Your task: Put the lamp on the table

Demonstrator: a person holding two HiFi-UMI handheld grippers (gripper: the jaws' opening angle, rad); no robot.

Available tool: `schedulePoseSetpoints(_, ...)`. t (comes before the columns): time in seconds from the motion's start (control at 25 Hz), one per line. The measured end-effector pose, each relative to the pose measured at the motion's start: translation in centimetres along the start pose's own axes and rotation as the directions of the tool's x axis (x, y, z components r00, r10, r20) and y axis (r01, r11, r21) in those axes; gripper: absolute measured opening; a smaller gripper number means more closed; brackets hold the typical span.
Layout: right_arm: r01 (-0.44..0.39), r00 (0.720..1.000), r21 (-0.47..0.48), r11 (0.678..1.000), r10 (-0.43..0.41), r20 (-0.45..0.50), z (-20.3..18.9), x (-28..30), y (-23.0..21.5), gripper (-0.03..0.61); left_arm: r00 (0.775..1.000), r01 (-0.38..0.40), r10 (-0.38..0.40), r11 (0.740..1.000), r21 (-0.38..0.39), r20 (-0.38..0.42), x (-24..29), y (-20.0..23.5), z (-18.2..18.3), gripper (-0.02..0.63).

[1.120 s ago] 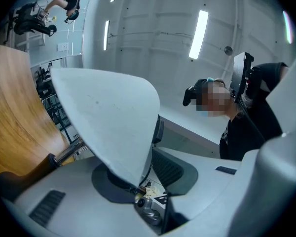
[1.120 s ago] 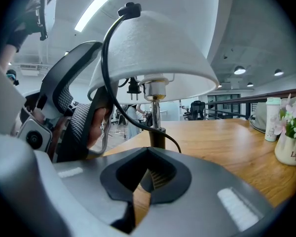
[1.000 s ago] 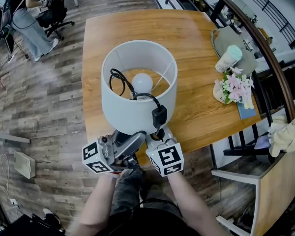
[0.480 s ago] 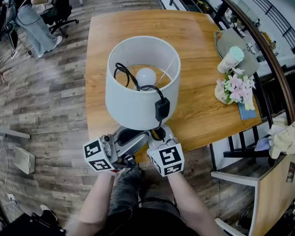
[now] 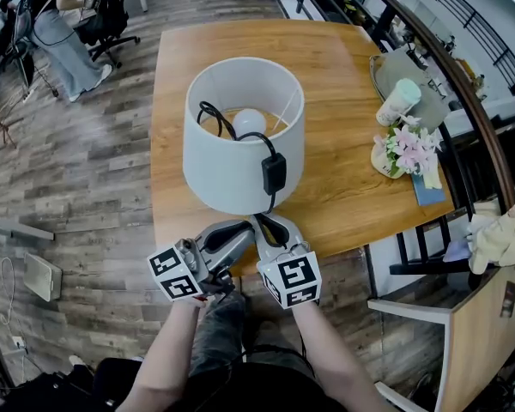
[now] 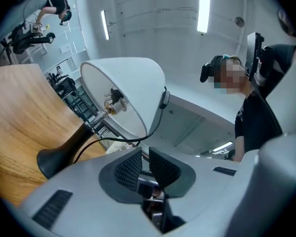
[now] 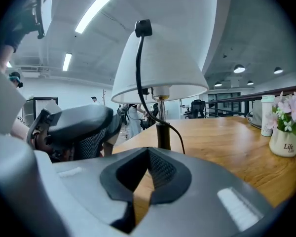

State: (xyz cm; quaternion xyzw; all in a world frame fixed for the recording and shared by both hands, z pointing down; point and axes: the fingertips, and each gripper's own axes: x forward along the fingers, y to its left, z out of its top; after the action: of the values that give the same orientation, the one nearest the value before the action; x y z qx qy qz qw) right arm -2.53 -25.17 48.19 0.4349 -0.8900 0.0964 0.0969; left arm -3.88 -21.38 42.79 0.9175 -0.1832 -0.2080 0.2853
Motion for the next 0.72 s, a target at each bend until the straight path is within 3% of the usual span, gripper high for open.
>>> schedulePoseSetpoints(0.12, -0.002, 1.000, -0.003, 1.000, 0.002, 0.005, 0.2, -0.7, 0.3, 0.008, 0.999, -0.037, 0.037, 0.999, 0.017, -0.010, -0.3, 0.0, -0.3, 0.005)
schedulePoseSetpoints(0.32, -0.015, 1.000, -0.015, 1.000, 0.016, 0.015, 0.5, -1.9, 0.9, 0.008, 0.993, -0.116, 0.117, 0.991, 0.064, -0.013, -0.6, 0.0, -0.6, -0.003)
schedulePoseSetpoints(0.56, -0.038, 0.998, -0.032, 0.999, 0.040, 0.041, 1.5, -3.6, 1.7, 0.008, 0.968, -0.248, 0.252, 0.958, 0.146, -0.005, -1.3, -0.1, -0.5, -0.003)
schedulePoseSetpoints(0.72, -0.054, 0.997, -0.042, 0.998, 0.057, 0.058, 1.9, -4.9, 2.3, 0.008, 0.954, -0.293, 0.299, 0.936, 0.196, 0.002, -1.5, -1.1, -0.7, -0.003)
